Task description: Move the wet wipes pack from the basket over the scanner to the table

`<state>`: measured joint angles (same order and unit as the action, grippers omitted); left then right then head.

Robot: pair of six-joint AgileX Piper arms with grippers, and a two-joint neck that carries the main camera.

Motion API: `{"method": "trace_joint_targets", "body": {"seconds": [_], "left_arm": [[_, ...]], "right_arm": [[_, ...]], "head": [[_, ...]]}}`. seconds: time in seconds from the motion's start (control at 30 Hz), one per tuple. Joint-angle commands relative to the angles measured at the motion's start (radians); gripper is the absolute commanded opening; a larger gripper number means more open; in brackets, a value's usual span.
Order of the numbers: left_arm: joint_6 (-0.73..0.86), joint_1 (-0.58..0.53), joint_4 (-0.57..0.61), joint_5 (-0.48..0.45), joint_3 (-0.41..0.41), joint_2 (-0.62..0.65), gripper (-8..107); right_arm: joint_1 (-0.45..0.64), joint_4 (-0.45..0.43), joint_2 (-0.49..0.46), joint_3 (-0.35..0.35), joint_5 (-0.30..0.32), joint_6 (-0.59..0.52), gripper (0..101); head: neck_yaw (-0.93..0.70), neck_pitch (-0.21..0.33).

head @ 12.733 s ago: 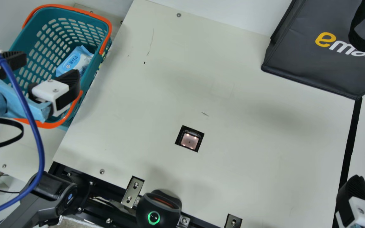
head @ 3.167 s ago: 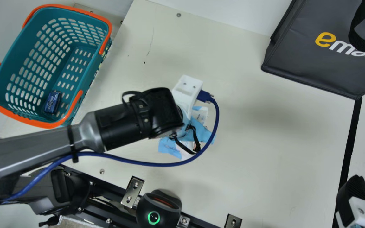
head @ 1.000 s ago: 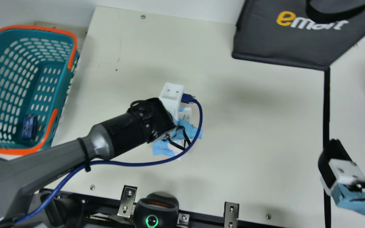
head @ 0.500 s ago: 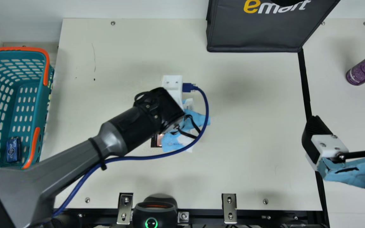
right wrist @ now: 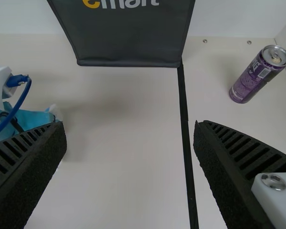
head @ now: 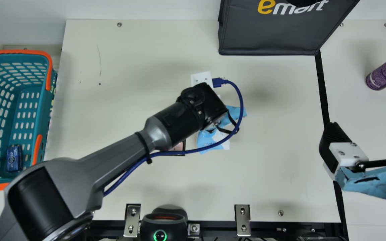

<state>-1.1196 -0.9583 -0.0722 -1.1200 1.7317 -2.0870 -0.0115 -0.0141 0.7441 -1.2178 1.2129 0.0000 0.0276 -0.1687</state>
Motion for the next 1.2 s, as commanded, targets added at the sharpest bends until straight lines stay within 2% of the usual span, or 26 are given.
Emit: {"method": "trace_joint_targets", "body": {"seconds": [0.0, 0.37, 0.73, 0.97, 1.17], "left_arm": [[-0.016, -0.004, 0.001, -0.002, 0.016, -0.016, 15], [-0.056, -0.008, 0.025, 0.018, 0.019, -0.044, 52], [-0.049, 0.009, 0.084, 0.099, -0.054, 0.015, 89], [0.032, 0.055, 0.158, 0.200, -0.172, 0.152, 90], [0.170, 0.117, 0.225, 0.246, -0.304, 0.318, 90]], "right_arm": [[0.000, 0.000, 0.000, 0.000, 0.000, 0.000, 95], [0.000, 0.000, 0.000, 0.000, 0.000, 0.000, 95], [0.000, 0.000, 0.000, 0.000, 0.000, 0.000, 95], [0.000, 0.000, 0.000, 0.000, 0.000, 0.000, 95], [0.000, 0.000, 0.000, 0.000, 0.000, 0.000, 95]], "head": [[0.000, 0.030], [0.000, 0.030], [0.000, 0.030], [0.000, 0.030], [0.000, 0.030]]}}
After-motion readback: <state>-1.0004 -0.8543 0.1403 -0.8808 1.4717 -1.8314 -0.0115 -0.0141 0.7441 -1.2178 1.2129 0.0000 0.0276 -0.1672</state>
